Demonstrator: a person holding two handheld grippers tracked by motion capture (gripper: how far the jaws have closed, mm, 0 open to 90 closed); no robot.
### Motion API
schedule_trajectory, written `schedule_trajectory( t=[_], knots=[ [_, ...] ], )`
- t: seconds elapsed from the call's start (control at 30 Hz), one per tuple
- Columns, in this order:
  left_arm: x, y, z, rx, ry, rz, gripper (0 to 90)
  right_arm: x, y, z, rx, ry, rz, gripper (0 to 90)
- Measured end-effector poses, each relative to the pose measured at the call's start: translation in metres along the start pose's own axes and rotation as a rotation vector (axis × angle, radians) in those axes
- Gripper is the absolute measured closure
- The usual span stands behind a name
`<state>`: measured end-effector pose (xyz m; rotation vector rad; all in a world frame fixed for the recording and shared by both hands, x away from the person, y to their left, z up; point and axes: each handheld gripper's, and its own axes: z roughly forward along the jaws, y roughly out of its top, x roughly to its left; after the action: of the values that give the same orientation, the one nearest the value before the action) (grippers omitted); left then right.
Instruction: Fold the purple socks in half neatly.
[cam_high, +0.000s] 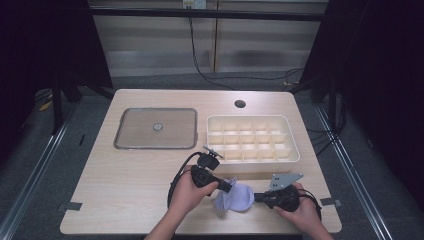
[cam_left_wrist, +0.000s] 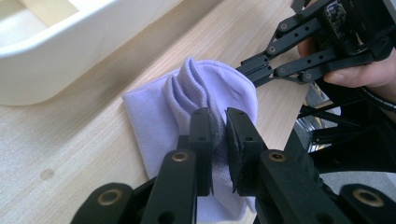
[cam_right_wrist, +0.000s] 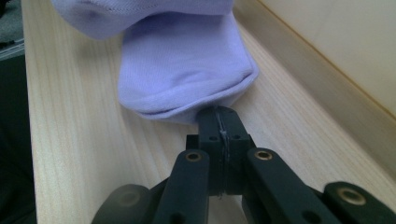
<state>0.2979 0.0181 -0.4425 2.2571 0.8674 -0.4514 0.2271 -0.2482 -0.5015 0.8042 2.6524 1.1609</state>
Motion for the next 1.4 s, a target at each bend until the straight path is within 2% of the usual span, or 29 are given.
schedule_trajectory(
  t=[0.5, 0.7, 1.23, 1.4],
  knots=[
    [-0.007, 0.006, 0.008, 0.011, -0.009, 0.018, 81.5, 0.000, 0.001, 0.001, 0.000, 0.000, -0.010, 89.3],
    [-0.009, 0.007, 0.012, 0.023, 0.016, 0.027, 81.4, 0.001, 0.001, 0.001, 0.002, 0.003, -0.012, 89.3],
    [-0.015, 0.010, 0.021, 0.037, 0.012, 0.041, 81.4, 0.001, 0.002, 0.002, -0.001, 0.005, -0.013, 89.4],
    [-0.016, 0.012, 0.024, 0.048, 0.028, 0.046, 81.3, 0.001, 0.002, 0.002, -0.002, 0.008, -0.012, 89.3]
  ],
)
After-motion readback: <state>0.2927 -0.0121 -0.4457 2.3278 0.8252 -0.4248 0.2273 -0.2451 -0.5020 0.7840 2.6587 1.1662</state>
